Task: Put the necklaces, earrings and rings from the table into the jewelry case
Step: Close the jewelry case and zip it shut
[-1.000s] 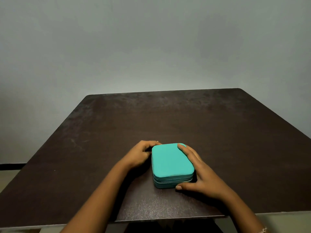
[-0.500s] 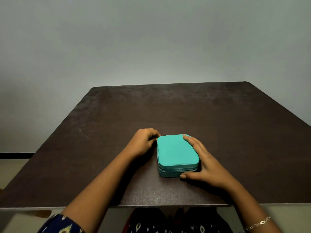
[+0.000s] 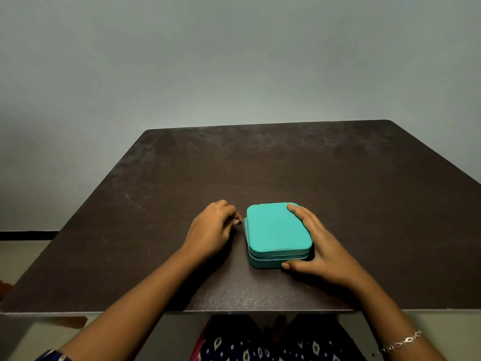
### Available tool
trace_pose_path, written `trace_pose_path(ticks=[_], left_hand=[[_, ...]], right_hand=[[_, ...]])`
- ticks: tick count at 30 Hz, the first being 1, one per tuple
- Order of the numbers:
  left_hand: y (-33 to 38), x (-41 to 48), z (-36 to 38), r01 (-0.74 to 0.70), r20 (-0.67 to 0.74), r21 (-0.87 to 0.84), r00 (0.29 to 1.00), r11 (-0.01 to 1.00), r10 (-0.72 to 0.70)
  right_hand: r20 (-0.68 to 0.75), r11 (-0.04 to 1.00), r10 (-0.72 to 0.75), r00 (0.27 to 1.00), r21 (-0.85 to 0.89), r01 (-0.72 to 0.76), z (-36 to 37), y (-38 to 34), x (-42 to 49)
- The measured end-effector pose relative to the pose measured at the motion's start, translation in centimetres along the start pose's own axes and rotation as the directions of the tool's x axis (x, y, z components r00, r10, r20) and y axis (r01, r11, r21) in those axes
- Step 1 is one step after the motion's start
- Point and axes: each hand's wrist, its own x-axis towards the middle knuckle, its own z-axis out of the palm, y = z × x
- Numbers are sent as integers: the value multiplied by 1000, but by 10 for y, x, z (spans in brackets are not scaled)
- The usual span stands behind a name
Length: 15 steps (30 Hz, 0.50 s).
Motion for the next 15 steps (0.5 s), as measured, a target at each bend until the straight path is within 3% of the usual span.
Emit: trace_pose_path(ticks=[15], left_hand=[[31, -70, 2, 9, -38, -58, 999, 998, -12]], right_hand=[[2, 1000, -1, 1000, -7, 1, -1, -2, -2]])
